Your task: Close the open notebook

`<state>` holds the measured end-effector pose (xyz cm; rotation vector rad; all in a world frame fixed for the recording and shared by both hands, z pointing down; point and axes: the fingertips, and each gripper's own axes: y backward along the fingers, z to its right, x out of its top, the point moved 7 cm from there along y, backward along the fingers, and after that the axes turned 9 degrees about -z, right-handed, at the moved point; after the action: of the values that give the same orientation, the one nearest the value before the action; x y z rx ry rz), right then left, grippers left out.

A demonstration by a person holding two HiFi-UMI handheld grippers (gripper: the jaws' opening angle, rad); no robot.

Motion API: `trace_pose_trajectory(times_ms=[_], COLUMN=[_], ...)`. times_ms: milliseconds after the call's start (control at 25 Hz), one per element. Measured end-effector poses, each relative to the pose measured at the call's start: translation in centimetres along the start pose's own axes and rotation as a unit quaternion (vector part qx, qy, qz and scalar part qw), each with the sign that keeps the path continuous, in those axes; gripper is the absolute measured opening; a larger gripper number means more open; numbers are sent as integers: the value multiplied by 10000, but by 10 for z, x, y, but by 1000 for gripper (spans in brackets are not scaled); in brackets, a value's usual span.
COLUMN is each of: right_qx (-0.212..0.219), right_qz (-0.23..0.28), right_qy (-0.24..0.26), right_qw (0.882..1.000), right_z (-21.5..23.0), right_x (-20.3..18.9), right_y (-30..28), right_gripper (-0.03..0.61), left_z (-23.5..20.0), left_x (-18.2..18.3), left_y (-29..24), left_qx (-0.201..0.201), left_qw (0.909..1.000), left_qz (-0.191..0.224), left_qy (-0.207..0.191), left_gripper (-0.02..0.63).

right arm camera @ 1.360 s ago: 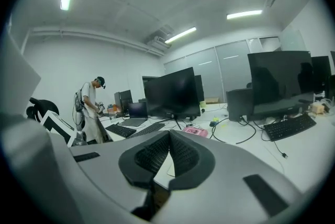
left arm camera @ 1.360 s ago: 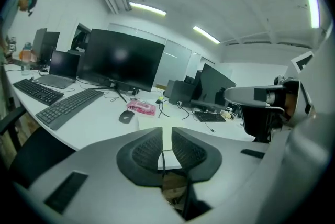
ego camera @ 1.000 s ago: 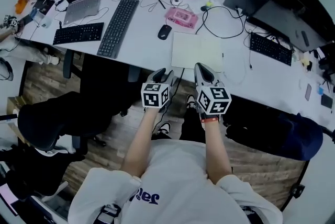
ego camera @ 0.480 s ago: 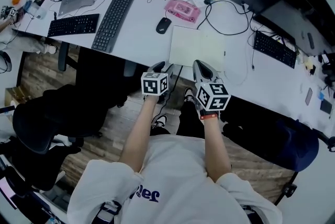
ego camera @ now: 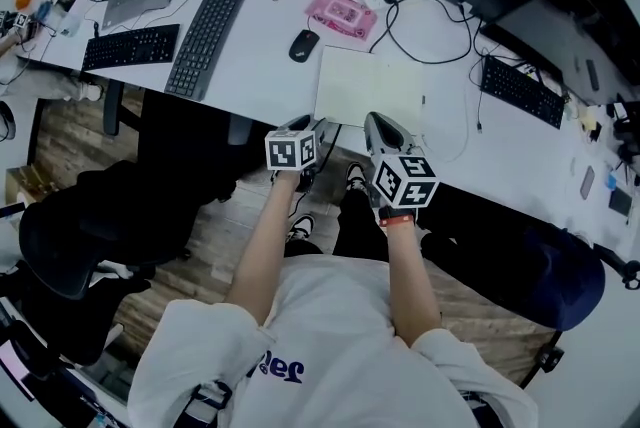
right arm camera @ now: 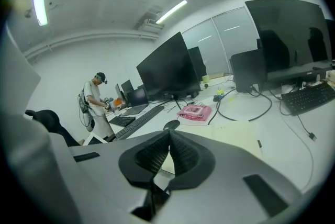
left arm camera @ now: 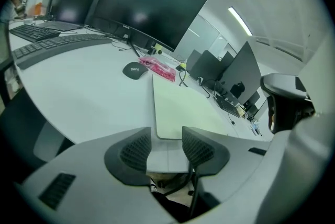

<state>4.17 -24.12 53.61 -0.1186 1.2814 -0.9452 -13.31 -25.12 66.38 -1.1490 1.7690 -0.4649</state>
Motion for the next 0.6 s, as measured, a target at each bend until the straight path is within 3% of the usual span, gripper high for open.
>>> trace_pose_trajectory(times_ms=[600], right_qx=[2], right_qz=[23], right_qy=[-241], right_qw=[9997], right_z=[22], right_x=[-9], right_y=[13], right_gripper=[15], left_z=[-1], left_x=[-1], left_y=[-18], left_qx=[-32], left_qw=[9988], left_qz=[-103], left_qy=[483], left_gripper=[188])
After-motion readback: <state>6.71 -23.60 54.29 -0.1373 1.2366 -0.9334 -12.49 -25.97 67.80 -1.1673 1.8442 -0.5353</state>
